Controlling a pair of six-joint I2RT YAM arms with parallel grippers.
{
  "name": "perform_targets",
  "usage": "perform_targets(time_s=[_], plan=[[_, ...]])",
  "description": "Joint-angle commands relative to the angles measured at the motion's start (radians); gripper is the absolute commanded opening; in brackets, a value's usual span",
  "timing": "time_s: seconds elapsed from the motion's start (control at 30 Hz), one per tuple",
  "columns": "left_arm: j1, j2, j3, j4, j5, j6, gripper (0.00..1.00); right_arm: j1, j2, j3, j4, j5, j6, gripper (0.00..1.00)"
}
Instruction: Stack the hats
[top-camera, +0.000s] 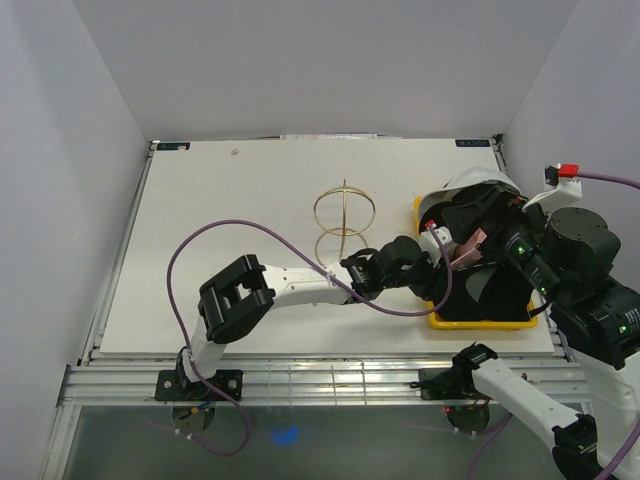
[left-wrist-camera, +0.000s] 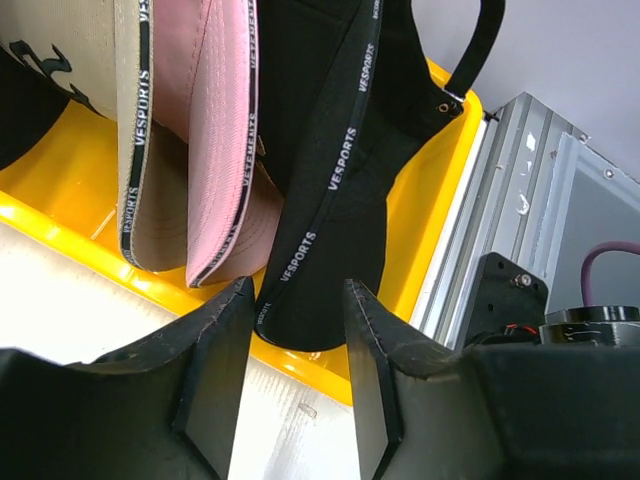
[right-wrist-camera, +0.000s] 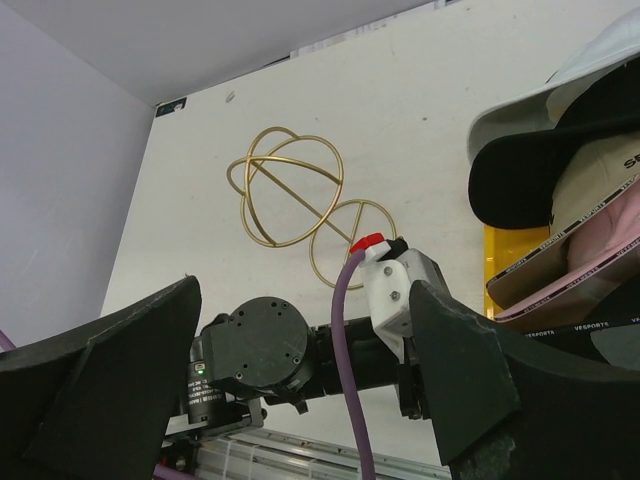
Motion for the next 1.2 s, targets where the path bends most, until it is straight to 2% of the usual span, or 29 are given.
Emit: perform_targets(time_s=[0.0, 0.4, 0.57, 0.63, 0.83, 0.87, 0.9, 1.17], plan=[[0.006, 0.004, 0.035, 0.026, 0.031, -0.003, 0.50, 0.003, 0.002, -0.007, 0.025, 0.018, -0.013, 0.90], [0.015, 0.033, 0.038, 0.044, 0.047, -0.003, 0.48, 0.003, -0.009, -0.030, 0.022, 0.015, -0.019, 0.90], [0.016, 0.047, 0.053, 0.053, 0.060, -0.004, 0.43, 0.003, -0.005, -0.021, 0.022, 0.012, -0.018, 0.90], [0.016, 0.055, 0.055, 0.056, 0.062, -0.004, 0.39, 0.003, -0.002, -0.018, 0.022, 0.013, -0.018, 0.90], [0.016, 0.064, 0.069, 0.061, 0.070, -0.009, 0.18, 0.003, -0.006, -0.013, 0.016, 0.012, -0.018, 0.90], [0.016, 0.061, 0.069, 0.062, 0.070, -0.010, 0.11, 0.003, -0.003, -0.011, 0.016, 0.012, -0.018, 0.90], [0.016, 0.058, 0.064, 0.066, 0.070, -0.012, 0.00, 0.003, -0.005, -0.010, 0.014, 0.010, -0.018, 0.90], [0.016, -0.037, 0.034, 0.124, 0.114, -0.032, 0.00, 0.003, 0.009, 0.012, 0.010, 0.016, -0.022, 0.90]])
